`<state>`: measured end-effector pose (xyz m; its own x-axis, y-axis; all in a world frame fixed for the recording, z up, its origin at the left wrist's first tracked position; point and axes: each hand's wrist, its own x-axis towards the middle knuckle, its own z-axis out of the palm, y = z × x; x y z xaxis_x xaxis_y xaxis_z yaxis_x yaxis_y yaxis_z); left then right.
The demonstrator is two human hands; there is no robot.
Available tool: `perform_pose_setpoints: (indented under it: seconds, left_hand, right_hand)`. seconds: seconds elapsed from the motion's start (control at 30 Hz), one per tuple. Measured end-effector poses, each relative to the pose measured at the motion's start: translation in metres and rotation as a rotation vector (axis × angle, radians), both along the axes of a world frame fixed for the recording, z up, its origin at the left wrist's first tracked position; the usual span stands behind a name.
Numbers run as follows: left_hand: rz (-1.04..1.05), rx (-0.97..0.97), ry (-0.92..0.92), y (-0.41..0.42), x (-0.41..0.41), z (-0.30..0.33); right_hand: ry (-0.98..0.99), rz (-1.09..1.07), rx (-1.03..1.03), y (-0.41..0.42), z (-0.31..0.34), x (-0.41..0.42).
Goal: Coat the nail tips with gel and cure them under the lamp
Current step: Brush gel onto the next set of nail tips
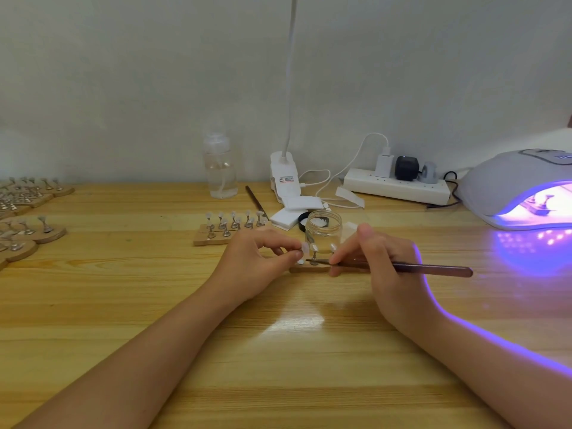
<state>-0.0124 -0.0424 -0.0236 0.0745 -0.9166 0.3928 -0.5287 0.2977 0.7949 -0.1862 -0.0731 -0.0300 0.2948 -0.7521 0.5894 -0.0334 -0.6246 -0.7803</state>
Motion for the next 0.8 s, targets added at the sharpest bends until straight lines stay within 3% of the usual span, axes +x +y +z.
perform_pose_setpoints:
  seconds: [0.2, 0.37, 0.57, 0.73, 0.8]
  left_hand:
    - [-0.003, 0.009, -0.007, -0.0004, -0.0004, 0.0004]
    - [0.001, 0.015, 0.007, -0.0002, 0.0001, 0.0]
    - [0.007, 0.029, 0.017, -0.0013, 0.001, -0.0014]
    - [0.012, 0.029, 0.013, -0.0021, 0.0009, -0.0016]
    - [0.012, 0.027, 0.004, -0.0023, 0.0013, -0.0018]
  right_hand:
    - [0.14, -0.061, -0.046, -0.0008, 0.0026, 0.0011]
    - [0.015, -0.007, 0.019, 0.0024, 0.0011, -0.0003]
    - [0.152, -0.066, -0.084, -0.0009, 0.0022, 0.002]
    - [-0.005, 0.031, 0.037, 0.0025, 0.0002, -0.0005]
    - [0.034, 0.012, -0.005, 0.0019, 0.0015, 0.0001]
